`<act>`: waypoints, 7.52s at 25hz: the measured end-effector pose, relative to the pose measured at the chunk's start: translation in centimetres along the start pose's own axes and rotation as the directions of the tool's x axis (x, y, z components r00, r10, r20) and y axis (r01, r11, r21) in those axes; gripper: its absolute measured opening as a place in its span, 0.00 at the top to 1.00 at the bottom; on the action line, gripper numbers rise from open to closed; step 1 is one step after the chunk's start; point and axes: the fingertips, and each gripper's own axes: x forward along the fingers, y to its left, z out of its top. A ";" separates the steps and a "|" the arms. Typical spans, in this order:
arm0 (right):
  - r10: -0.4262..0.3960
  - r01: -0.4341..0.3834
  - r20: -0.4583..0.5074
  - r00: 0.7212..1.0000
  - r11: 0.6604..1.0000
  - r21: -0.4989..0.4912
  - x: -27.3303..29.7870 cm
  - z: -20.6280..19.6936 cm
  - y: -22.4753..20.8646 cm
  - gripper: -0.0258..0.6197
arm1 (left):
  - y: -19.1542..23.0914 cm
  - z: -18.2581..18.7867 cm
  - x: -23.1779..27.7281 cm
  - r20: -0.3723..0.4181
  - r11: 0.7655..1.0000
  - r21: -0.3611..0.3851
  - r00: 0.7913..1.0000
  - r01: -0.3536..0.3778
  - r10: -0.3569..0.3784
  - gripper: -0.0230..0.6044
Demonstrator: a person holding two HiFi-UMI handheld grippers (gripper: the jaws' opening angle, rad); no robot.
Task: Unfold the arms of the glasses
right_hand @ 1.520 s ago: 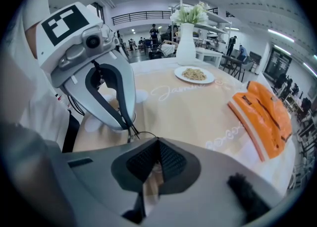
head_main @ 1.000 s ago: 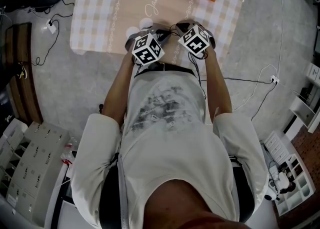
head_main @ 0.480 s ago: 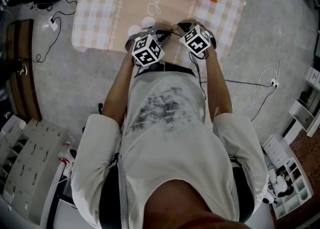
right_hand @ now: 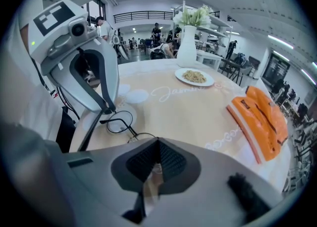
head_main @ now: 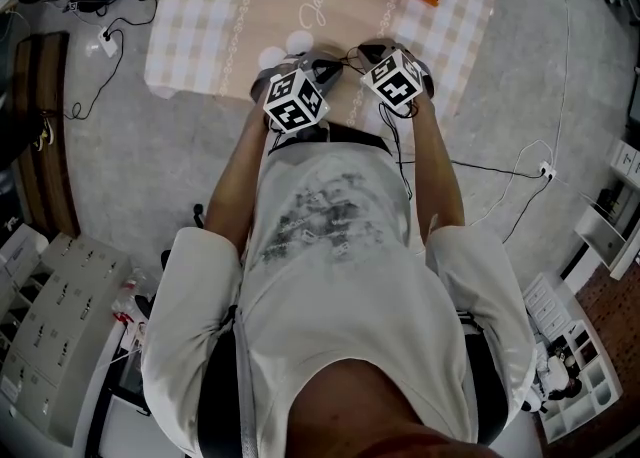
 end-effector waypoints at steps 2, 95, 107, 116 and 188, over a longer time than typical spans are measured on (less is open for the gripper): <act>-0.004 0.004 0.001 1.000 1.000 -0.005 0.0 0.0 0.0 0.94 | 0.3 -0.1 -0.3 0.007 1.000 -0.014 1.000 -0.010 0.010 0.94; -0.144 0.149 0.102 0.984 0.988 -0.043 -1.3 1.8 2.4 0.81 | 0.5 -1.8 -5.0 0.127 0.973 -0.215 0.986 -0.083 0.112 0.94; -0.111 0.129 0.134 0.985 0.982 -0.134 -2.3 3.2 6.0 0.78 | 0.6 -1.2 -5.6 0.148 0.974 -0.210 0.983 -0.079 0.112 0.94; -0.067 0.092 0.132 0.989 0.976 -0.195 -2.0 3.5 8.5 0.76 | 0.7 -0.9 -5.7 0.154 0.973 -0.217 0.982 -0.075 0.110 0.94; -0.265 0.308 0.227 0.937 0.934 -0.182 -6.2 5.4 8.3 0.92 | 0.2 -1.8 -5.6 0.152 0.966 -0.247 0.981 -0.076 0.116 0.94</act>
